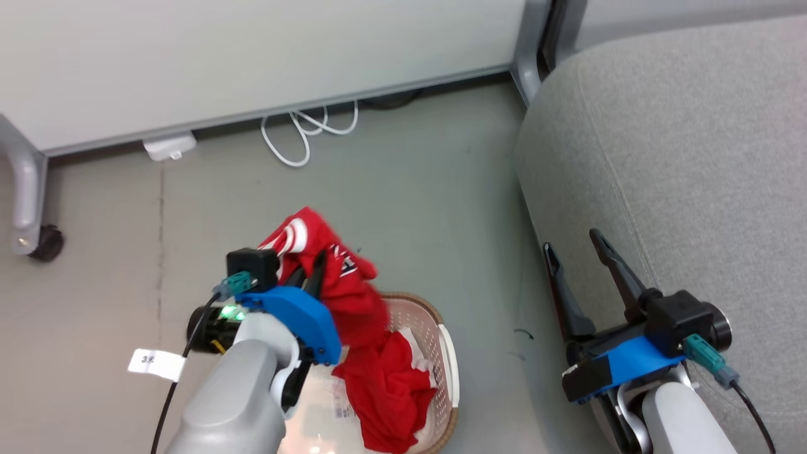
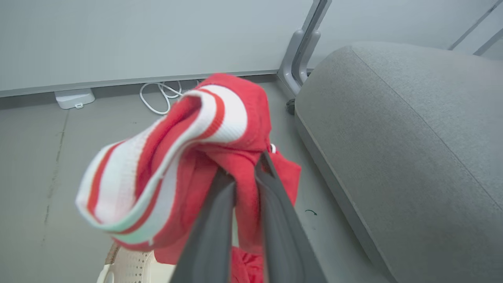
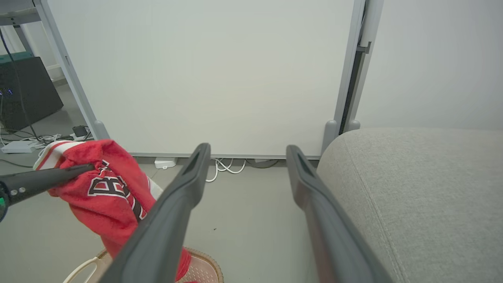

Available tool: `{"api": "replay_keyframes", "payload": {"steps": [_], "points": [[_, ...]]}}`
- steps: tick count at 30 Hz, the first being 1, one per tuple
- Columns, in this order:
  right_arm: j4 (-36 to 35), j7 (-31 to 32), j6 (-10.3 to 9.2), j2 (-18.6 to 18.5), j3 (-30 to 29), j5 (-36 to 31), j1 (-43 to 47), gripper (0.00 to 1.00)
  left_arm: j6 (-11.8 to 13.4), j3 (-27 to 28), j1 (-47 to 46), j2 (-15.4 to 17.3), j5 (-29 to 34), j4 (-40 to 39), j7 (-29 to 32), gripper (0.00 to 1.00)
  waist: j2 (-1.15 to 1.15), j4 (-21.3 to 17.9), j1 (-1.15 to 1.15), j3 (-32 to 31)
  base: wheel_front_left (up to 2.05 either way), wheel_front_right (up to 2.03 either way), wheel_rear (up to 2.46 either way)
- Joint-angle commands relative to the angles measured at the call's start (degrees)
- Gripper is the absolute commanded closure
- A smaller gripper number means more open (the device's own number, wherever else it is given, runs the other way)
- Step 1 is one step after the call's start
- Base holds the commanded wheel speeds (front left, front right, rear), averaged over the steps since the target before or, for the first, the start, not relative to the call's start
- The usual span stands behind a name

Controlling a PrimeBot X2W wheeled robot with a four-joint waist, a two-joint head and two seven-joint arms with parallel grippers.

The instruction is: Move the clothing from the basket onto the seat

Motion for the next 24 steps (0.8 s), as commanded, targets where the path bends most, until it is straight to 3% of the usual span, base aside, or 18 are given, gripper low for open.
{"api": "replay_keyframes", "payload": {"steps": [1, 11, 24], "points": [[0.4, 0.0, 0.03, -0.2, 0.0, -0.3, 1.2, 0.0, -0.1, -1.8, 0.1, 0.1, -0.7, -2.6, -0.2, 1.0, 0.0, 1.2, 0.02, -2.4, 0.0, 0.0, 0.0], [0.9, 1.4, 0.03, -0.2, 0.7, -0.5, 3.7, 0.0, 0.0, -9.1, -2.8, 0.1, -4.6, -12.0, 2.6, 1.0, 0.0, 1.9, 0.02, -7.2, 0.0, 0.0, 0.0], [-0.6, 3.8, 0.03, -0.2, 3.1, -0.1, 6.2, 0.0, 2.1, -17.0, -8.7, 0.0, -10.9, -21.3, 5.6, 1.0, 0.0, 1.3, 0.02, -10.8, 0.0, 0.0, 0.0]]}}
